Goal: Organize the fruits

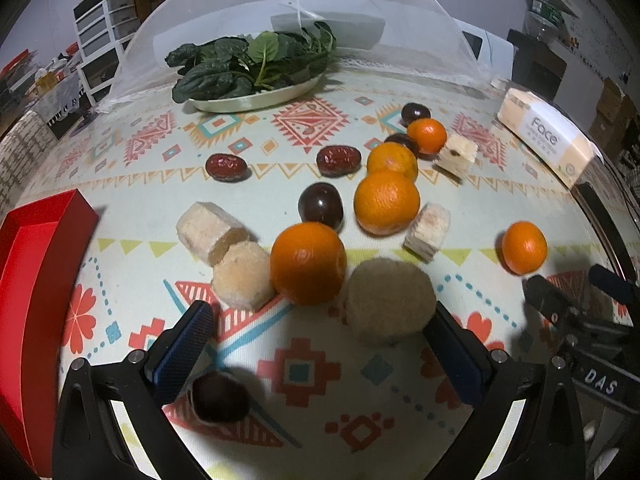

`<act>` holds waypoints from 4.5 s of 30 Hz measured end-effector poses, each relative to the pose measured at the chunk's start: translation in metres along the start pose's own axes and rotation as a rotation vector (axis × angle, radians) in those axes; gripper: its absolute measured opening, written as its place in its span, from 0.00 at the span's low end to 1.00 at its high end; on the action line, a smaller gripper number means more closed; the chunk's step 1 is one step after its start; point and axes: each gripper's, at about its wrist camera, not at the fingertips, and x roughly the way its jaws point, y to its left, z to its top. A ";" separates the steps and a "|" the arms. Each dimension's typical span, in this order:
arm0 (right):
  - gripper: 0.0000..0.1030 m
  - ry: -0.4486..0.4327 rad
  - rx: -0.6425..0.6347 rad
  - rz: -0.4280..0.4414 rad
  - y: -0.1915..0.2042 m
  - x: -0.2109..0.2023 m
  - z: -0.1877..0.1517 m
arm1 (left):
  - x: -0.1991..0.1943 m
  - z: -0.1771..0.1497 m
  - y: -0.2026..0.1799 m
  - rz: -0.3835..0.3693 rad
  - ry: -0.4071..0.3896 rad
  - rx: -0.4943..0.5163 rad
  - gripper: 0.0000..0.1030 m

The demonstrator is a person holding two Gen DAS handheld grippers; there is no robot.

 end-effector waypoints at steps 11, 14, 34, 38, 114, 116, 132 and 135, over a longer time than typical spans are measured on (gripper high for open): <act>1.00 0.079 0.022 -0.015 0.000 -0.018 -0.019 | -0.017 -0.019 0.006 -0.092 0.066 0.113 1.00; 1.00 0.087 0.017 -0.013 0.000 -0.020 -0.023 | -0.034 -0.027 0.026 -0.159 0.029 0.053 0.92; 1.00 0.070 -0.045 0.004 0.000 -0.041 -0.049 | -0.258 -0.044 0.166 -0.098 -0.673 -0.071 1.00; 0.98 -0.011 -0.076 0.061 0.017 -0.060 -0.048 | -0.221 -0.049 0.155 -0.136 -0.542 -0.061 1.00; 0.39 0.101 -0.541 0.719 0.395 -0.079 -0.053 | -0.109 -0.105 0.368 0.023 -0.191 -0.457 0.25; 0.39 0.108 -0.553 0.712 0.400 -0.075 -0.057 | -0.108 -0.106 0.370 0.019 -0.189 -0.466 0.25; 0.55 0.039 -0.553 0.738 0.393 -0.097 -0.060 | -0.149 -0.104 0.361 0.003 -0.267 -0.510 0.57; 0.57 0.018 -0.535 0.748 0.379 -0.105 -0.058 | -0.165 -0.102 0.349 -0.002 -0.293 -0.499 0.59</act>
